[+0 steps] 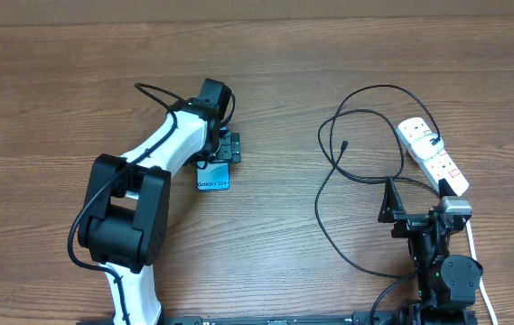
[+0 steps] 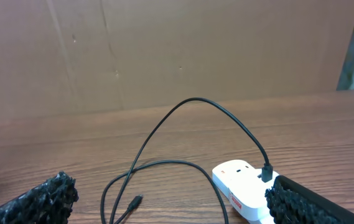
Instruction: Plug charger to phone and switch on socket
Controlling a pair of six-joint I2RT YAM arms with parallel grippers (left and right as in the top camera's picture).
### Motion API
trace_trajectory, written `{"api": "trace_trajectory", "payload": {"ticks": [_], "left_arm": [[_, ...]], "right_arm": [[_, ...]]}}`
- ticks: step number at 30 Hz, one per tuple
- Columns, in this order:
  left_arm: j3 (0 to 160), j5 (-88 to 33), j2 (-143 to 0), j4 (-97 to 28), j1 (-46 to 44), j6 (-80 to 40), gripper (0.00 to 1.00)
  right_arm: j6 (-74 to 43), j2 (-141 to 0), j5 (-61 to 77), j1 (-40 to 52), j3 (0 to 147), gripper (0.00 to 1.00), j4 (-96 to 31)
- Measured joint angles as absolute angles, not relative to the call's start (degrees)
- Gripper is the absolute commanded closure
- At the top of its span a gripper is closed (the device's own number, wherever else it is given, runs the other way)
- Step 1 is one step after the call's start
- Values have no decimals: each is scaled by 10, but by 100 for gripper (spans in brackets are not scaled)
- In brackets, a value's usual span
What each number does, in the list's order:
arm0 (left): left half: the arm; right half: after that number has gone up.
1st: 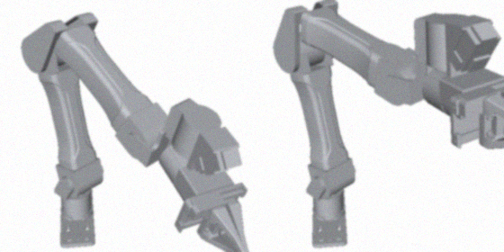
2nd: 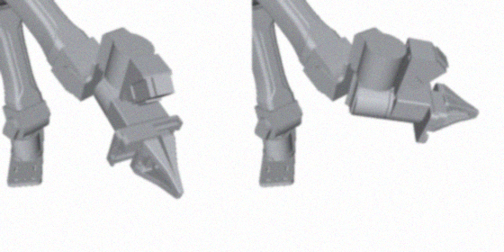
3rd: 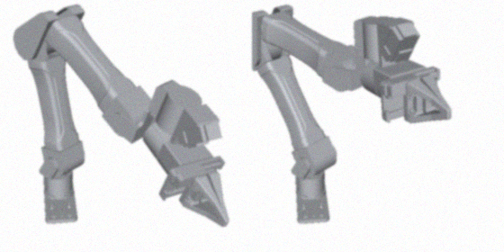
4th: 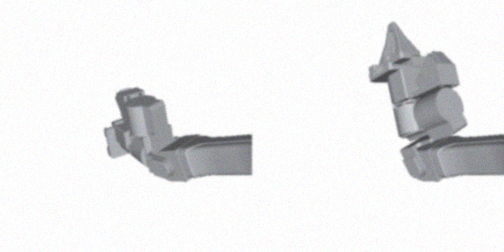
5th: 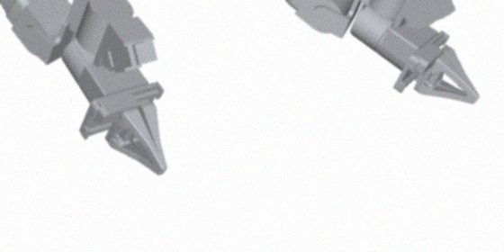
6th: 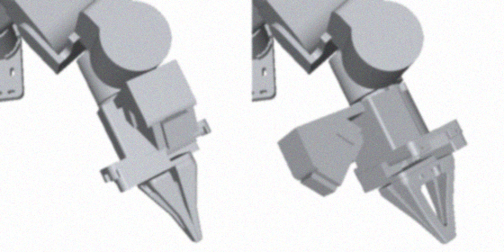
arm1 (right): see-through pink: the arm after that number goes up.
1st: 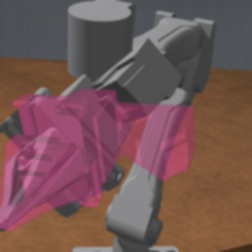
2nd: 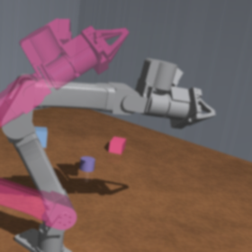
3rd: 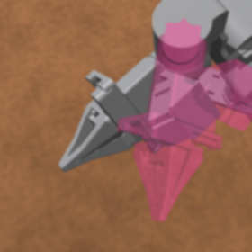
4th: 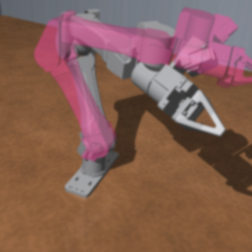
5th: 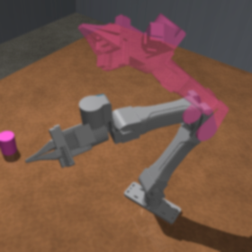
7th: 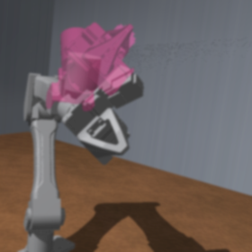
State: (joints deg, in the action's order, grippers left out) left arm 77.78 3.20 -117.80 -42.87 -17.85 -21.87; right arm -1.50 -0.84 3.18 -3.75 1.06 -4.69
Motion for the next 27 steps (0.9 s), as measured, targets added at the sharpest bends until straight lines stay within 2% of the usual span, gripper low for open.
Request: {"api": "trace_trajectory", "payload": {"ticks": [4, 12, 20, 27], "left_arm": [[778, 32, -1178, -429, -178, -219, 24], [780, 31, -1178, -431, -178, -219, 34], [791, 5, -1181, -454, -173, -216, 36], [818, -54, -1191, -524, -167, -213, 37]], "right_arm": [[-15, -8, 32, -37, 11, 0, -47], [-15, -8, 32, -37, 11, 0, -47], [-15, -8, 32, -37, 11, 0, -47], [-15, -8, 32, -37, 11, 0, -47]]}}
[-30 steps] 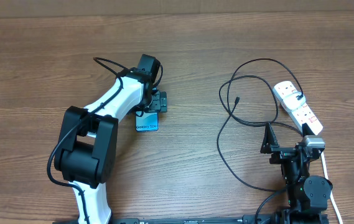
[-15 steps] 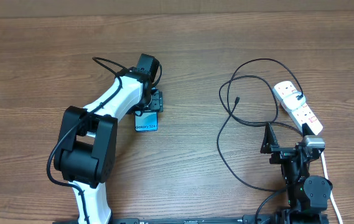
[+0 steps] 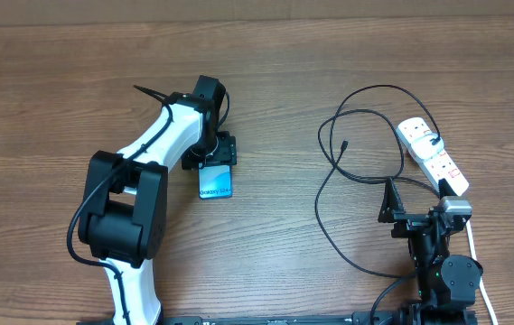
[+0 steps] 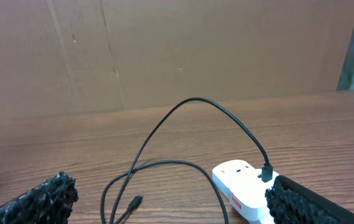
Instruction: Plug charger to phone and switch on socket
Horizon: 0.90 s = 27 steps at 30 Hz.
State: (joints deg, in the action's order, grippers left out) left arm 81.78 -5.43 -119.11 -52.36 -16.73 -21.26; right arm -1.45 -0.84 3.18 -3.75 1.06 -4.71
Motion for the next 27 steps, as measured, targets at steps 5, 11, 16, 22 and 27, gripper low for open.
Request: {"api": "trace_trajectory", "payload": {"ticks": [5, 11, 16, 22, 27], "left_arm": [[843, -115, -1205, -579, -167, -213, 38], [860, -195, -1223, -633, -168, -214, 39], [864, -235, -1229, -640, -168, -214, 39], [864, -238, -1229, -640, -168, -214, 41], [864, -233, -1229, -638, -168, -217, 42]], "right_arm": [[-15, -8, 32, -37, 11, 0, -47], [-15, -8, 32, -37, 11, 0, -47], [-15, -8, 32, -37, 11, 0, -47], [-15, -8, 32, -37, 11, 0, -47], [-15, -8, 32, -37, 11, 0, -47]]}}
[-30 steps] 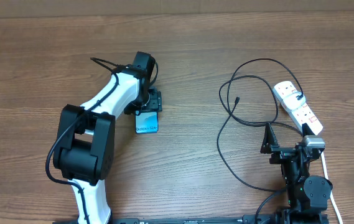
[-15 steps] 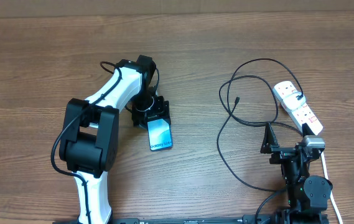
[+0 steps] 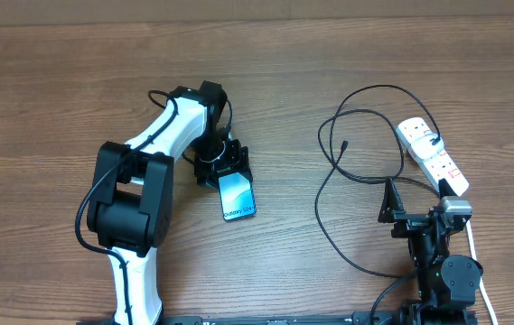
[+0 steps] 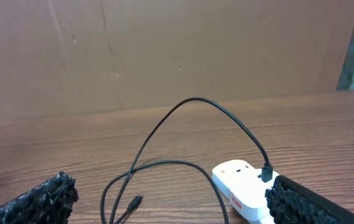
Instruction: Plug charger to phone and switch on socket
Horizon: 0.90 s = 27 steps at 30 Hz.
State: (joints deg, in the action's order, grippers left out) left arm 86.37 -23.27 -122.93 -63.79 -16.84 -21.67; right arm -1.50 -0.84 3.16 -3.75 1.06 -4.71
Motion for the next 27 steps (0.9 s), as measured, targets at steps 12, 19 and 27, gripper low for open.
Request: {"api": "trace_trajectory", "payload": {"ticks": [12, 19, 27], "left_arm": [[871, -10, -1224, -564, -185, -288, 32], [870, 20, -1225, -542, -185, -288, 6], [862, 9, -1224, -542, -178, -290, 0]], "right_arm": [[-15, -8, 32, -37, 11, 0, -47], [-15, -8, 32, -37, 11, 0, -47], [-15, -8, 32, -37, 11, 0, -47]]}}
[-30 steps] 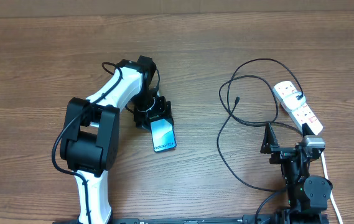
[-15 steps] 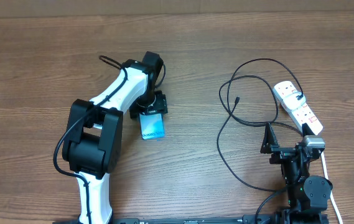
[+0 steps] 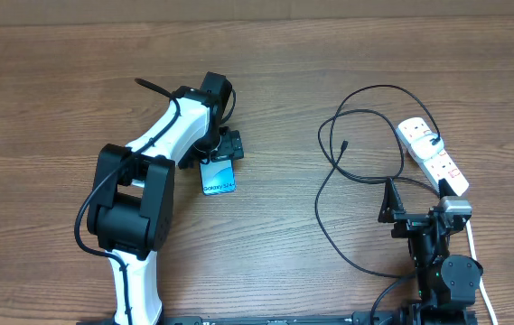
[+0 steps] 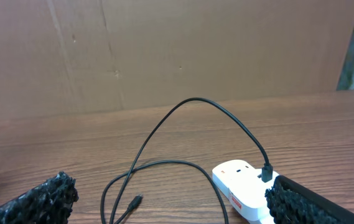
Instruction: Plug charger to phone and switch on socket
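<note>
A phone (image 3: 219,177) with a lit blue screen lies on the wooden table (image 3: 266,262), left of centre. My left gripper (image 3: 224,153) is at its far end, shut on it. The phone shows only as a sliver at the left edge of the right wrist view. The black charger cable (image 3: 329,194) loops across the right half. Its free plug (image 3: 342,144) lies loose on the wood, also in the right wrist view (image 4: 136,201). Its other end is plugged into the white power strip (image 3: 433,155). My right gripper (image 4: 170,211) stands open near the front edge, holding nothing.
A brown cardboard wall (image 4: 177,56) closes off the far side of the table. The power strip's own white lead (image 3: 473,248) runs toward the front edge beside the right arm's base (image 3: 442,271).
The left gripper and the phone have shifted back and to the left. The phone, tilted before, now lies nearly square to the table edge. The right arm has not moved.
The left gripper held the phone's far end left of centre at the first two moments, with little change. Then phone and gripper were further right and nearer, the phone angled. Now they are back near the first spot. Cable, strip and right gripper stayed put.
</note>
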Controlling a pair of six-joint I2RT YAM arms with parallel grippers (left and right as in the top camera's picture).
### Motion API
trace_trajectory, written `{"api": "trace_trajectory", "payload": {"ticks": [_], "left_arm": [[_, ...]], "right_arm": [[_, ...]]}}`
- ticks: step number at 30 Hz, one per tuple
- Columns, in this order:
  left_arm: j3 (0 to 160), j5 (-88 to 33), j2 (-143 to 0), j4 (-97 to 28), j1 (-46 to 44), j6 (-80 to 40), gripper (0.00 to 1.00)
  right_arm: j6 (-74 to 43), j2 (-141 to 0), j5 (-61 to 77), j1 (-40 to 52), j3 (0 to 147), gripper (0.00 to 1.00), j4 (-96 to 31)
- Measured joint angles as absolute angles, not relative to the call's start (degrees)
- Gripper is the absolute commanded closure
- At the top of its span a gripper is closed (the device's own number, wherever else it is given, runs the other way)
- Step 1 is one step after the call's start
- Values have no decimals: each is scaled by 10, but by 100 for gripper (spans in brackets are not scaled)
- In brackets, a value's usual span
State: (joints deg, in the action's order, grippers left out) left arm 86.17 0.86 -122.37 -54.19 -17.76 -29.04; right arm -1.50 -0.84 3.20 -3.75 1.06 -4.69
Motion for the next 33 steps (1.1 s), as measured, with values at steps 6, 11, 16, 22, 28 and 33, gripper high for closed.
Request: {"api": "trace_trajectory", "payload": {"ticks": [6, 11, 16, 22, 28, 33], "left_arm": [[861, 1, -1224, -542, -176, -286, 0], [861, -2, -1224, -546, -176, -260, 0], [859, -2, -1223, -546, -176, -244, 0], [858, -9, -1221, -552, -176, -186, 0], [857, -8, -1221, -557, -176, -157, 0], [858, 1, -1221, -561, -176, -201, 0]], "right_arm": [[-15, -8, 32, -37, 11, 0, -47], [-15, -8, 32, -37, 11, 0, -47], [-15, -8, 32, -37, 11, 0, -47], [-15, -8, 32, -37, 11, 0, -47], [-15, -8, 32, -37, 11, 0, -47], [-15, -8, 32, -37, 11, 0, -47]]}}
